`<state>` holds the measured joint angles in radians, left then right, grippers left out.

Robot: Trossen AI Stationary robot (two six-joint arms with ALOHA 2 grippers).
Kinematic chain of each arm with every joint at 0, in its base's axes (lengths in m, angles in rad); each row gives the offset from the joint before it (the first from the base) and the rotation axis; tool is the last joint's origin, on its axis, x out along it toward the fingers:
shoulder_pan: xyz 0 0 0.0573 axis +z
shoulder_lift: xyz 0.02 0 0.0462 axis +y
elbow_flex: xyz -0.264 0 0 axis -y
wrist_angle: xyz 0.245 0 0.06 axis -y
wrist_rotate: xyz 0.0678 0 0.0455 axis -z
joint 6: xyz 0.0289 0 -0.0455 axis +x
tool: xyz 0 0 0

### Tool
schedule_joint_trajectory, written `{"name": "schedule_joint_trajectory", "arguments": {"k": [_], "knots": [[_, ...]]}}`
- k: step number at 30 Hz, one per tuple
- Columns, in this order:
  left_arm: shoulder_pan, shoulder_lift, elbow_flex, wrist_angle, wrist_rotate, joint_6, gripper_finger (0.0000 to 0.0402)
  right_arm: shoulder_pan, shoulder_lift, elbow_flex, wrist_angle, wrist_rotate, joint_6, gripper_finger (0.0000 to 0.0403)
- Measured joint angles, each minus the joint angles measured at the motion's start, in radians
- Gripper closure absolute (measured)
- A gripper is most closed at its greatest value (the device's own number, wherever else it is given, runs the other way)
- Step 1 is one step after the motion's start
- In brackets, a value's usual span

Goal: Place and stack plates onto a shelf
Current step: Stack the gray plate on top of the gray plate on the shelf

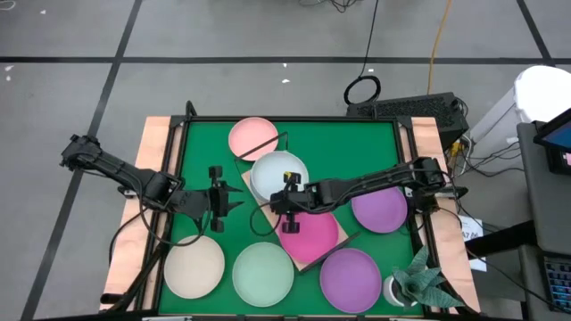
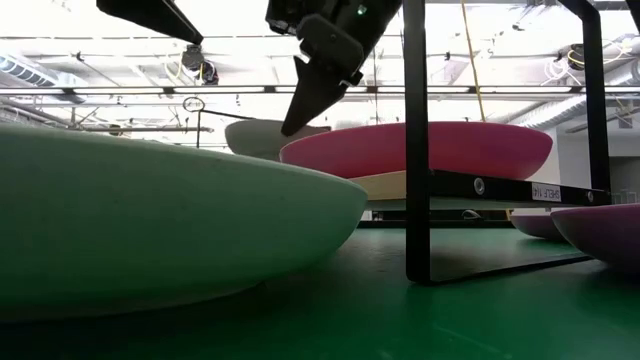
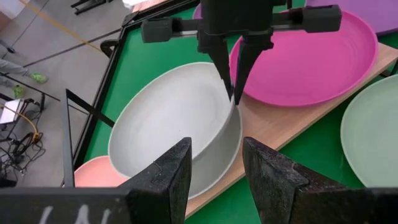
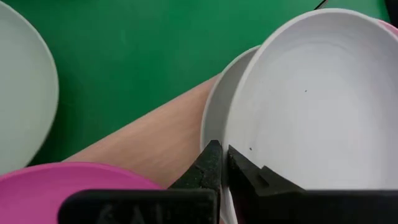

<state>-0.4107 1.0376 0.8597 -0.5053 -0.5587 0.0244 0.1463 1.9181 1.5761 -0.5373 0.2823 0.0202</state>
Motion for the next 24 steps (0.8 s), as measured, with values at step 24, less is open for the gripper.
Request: {"name": "schedule_joint_trajectory", "arguments": {"k": [24], "knots": [[0.000, 0.000, 0.000, 0.000, 0.000, -0.003, 0.0252, -0.006, 0.000, 0.000, 0.014, -0.022, -0.007, 0.0401]]}}
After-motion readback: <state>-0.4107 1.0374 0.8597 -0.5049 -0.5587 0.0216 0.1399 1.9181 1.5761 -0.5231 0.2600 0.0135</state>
